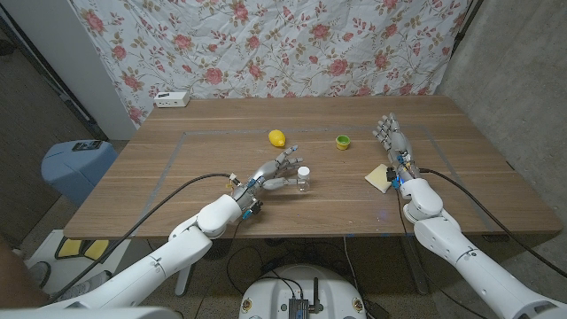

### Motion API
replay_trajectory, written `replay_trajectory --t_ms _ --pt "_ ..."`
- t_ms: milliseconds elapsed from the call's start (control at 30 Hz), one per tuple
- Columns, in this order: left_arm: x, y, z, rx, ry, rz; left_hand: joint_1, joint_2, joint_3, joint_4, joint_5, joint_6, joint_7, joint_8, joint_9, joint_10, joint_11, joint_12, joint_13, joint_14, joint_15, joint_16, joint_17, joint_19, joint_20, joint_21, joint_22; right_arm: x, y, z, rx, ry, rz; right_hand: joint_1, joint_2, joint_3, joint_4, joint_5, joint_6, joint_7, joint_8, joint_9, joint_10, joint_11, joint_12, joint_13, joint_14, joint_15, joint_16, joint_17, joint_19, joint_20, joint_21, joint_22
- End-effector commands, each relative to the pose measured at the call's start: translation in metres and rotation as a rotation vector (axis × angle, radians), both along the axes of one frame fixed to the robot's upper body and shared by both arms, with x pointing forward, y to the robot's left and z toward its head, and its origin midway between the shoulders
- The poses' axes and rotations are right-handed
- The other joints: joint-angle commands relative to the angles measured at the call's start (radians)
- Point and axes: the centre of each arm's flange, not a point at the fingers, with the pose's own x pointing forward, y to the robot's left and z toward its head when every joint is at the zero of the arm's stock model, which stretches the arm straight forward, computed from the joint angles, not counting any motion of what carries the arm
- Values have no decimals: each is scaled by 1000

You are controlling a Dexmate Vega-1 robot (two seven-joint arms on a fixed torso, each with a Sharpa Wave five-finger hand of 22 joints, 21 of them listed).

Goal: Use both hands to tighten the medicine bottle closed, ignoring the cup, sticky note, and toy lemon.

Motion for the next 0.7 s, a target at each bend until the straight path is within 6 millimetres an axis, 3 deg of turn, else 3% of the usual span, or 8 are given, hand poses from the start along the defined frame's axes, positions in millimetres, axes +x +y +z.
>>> replay_trajectory --t_ms 33,100,267,700 --pt "3 -2 -6 8 12 11 16 3 -4 -2 8 13 5 3 3 22 -2 6 -1 19 -138 5 0 17 -14 7 3 -1 -4 -1 -2 4 4 1 0 6 3 4 5 -5 3 2 4 -2 4 1 2 3 -2 2 -1 -9 6 4" --pt "3 -2 -7 3 8 19 22 5 -7 -2 7 20 9 4 3 28 -2 5 -1 28 -140 6 0 29 -29 9 3 -1 -5 -1 -1 3 4 1 -1 6 3 4 5 -5 3 2 4 -1 4 1 3 1 -2 2 0 -9 7 4" --pt "3 -1 -9 3 6 32 28 8 -11 0 5 29 11 5 3 46 -4 8 -1 40 -149 6 0 42 -38 9 2 0 -5 -1 -3 7 5 0 -1 6 3 4 4 -4 3 2 4 0 4 1 2 0 -2 2 1 -9 7 4" --pt "8 -2 -10 15 9 40 52 14 -18 -3 2 54 4 7 3 79 -13 10 -2 66 -160 6 -1 71 -47 9 1 3 -5 -3 8 10 4 -1 -2 7 3 5 4 -3 2 2 3 -1 4 1 4 -5 -2 2 4 -14 8 4"
